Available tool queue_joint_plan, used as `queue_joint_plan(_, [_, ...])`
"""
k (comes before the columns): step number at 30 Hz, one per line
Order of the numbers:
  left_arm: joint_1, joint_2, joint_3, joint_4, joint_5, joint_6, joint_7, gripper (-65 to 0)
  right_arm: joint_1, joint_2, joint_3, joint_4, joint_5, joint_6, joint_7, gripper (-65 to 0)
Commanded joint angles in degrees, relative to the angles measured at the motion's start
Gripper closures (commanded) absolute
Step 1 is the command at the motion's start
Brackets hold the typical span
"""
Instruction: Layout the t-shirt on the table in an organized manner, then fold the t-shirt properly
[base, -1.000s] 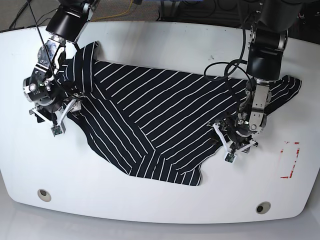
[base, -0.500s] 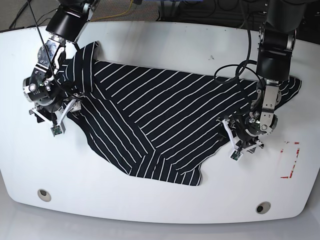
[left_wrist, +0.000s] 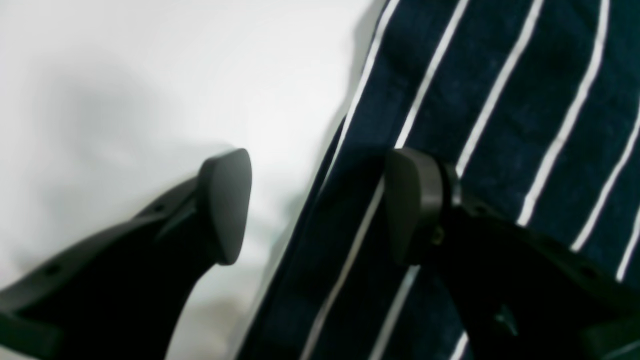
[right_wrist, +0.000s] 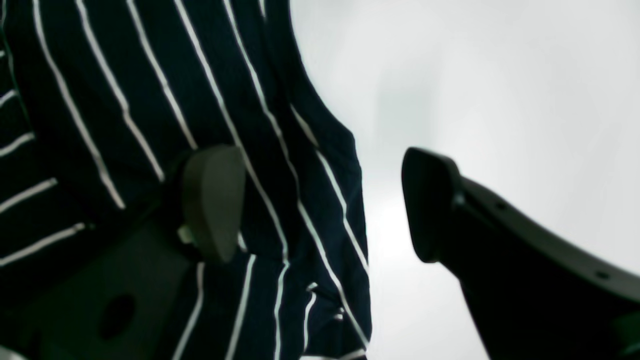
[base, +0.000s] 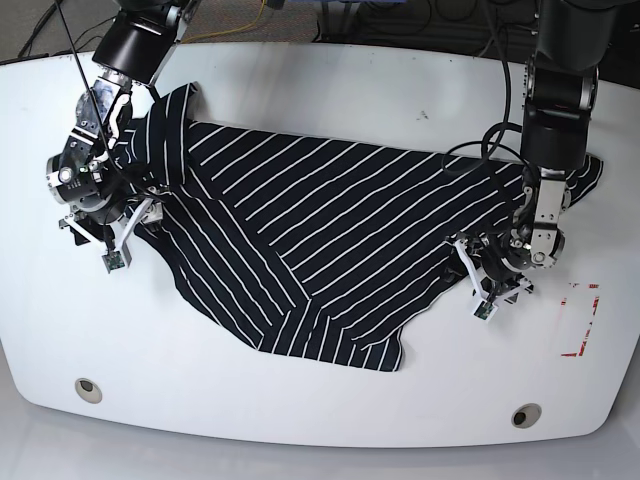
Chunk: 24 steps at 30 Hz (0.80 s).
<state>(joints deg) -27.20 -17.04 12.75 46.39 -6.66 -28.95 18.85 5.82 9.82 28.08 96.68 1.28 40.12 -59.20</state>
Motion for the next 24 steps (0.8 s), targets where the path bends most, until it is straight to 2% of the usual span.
queue_joint_plan(1, [-1.0,-0.2,-0.1,-1.4,0.5,-1.4,-1.0,-39.3,1.0,0.7,0.1,1.1,0.3,-0.1,1.0,-47.2])
queue_joint_plan(24, [-0.8,2.7,0.3,-0.7,0.9,-2.0,-1.1,-39.3,-0.4,0.7,0.1,1.2,0.3,-0.1,1.0,-47.2])
